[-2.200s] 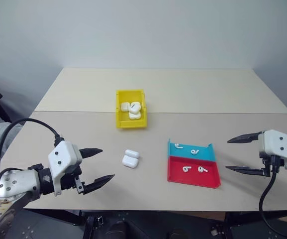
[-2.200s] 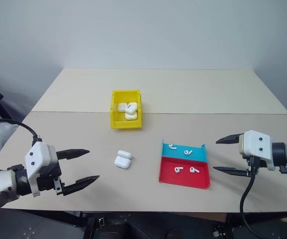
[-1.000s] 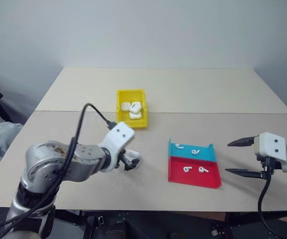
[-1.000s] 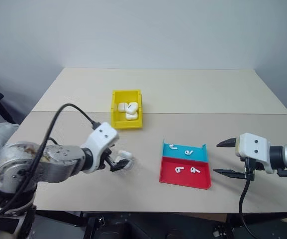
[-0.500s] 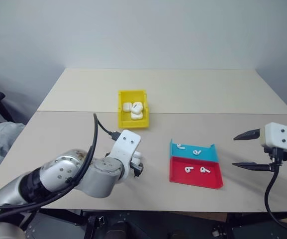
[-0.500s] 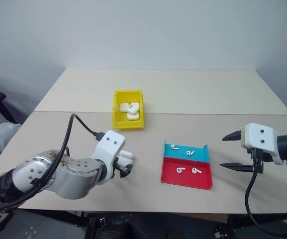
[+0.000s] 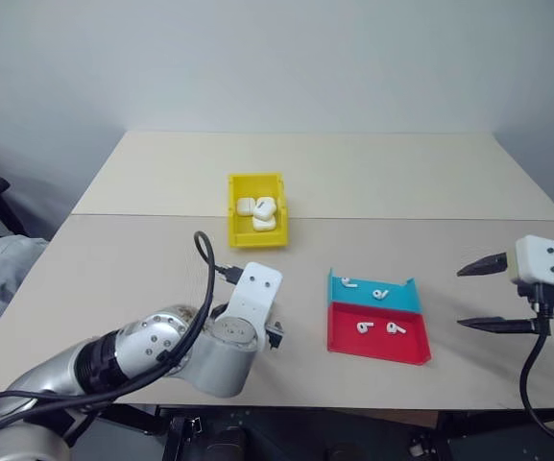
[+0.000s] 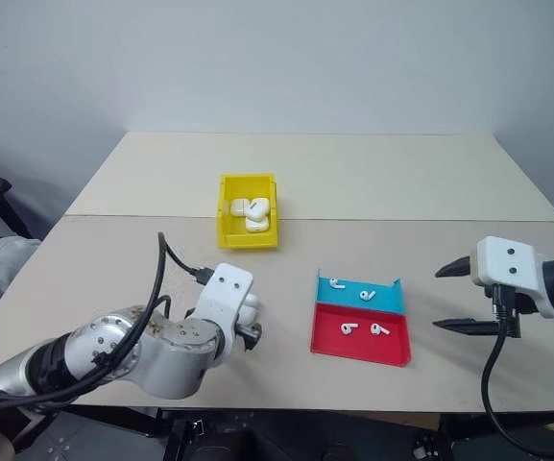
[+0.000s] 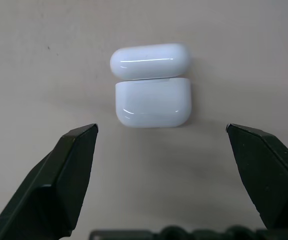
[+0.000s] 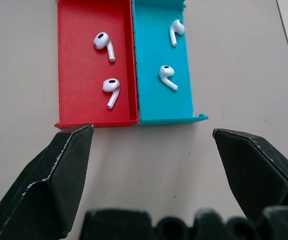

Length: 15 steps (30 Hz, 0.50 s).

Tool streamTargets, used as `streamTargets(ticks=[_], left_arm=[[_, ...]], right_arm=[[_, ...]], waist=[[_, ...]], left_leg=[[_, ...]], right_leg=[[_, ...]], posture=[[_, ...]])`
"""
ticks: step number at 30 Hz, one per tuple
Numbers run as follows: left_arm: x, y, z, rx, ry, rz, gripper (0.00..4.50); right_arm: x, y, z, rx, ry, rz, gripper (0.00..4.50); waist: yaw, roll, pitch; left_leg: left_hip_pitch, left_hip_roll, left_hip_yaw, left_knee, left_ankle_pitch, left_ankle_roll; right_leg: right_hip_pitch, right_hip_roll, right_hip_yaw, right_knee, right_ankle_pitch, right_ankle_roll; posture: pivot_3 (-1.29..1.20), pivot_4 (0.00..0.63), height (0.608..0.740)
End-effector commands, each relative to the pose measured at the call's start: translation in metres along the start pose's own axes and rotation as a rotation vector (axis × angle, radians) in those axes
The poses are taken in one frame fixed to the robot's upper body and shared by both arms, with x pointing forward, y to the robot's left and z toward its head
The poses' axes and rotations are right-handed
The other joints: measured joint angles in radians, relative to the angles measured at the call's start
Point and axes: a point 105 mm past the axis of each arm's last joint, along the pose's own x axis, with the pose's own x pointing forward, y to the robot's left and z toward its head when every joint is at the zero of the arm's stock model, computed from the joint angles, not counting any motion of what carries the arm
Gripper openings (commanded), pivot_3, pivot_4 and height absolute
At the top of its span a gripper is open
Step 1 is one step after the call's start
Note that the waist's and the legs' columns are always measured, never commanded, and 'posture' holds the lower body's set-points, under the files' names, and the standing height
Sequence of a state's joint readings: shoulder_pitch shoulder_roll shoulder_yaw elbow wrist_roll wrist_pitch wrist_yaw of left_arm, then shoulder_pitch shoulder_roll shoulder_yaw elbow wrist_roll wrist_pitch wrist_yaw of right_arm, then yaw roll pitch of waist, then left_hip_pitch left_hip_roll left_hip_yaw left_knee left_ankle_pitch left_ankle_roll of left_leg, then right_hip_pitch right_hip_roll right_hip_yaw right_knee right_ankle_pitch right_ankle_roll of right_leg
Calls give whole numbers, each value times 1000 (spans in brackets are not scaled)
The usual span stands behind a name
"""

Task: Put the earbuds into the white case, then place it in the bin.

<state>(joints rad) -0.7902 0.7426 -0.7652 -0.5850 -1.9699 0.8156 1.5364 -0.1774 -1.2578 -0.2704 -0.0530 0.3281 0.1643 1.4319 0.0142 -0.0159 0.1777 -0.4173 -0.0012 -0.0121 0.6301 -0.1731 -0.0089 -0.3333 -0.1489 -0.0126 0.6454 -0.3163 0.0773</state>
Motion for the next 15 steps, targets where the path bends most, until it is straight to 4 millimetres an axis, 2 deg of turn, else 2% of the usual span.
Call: streamTargets(ticks=[1,9,15], left_arm=[[1,15,12,16,-25,53,4500],[10,17,20,53,-3,-1,4500],[14,10,18,61,18,-50,4500]], right_arm=[[-13,-4,9,-31,3,-40,4445],[-14,-2,9,-13,14,-68,4445],[-16,1,7,-16,32,-82,4445]], waist=[[0,0,0],[0,0,0],[1,0,0]], left_leg=[[0,0,0,0,0,0],[0,0,0,0,0,0],[0,0,0,0,0,0]], right_leg=[[0,0,0,0,0,0],[0,0,0,0,0,0],[0,0,0,0,0,0]], posture=[[0,150,740],[0,150,740],[0,150,740]])
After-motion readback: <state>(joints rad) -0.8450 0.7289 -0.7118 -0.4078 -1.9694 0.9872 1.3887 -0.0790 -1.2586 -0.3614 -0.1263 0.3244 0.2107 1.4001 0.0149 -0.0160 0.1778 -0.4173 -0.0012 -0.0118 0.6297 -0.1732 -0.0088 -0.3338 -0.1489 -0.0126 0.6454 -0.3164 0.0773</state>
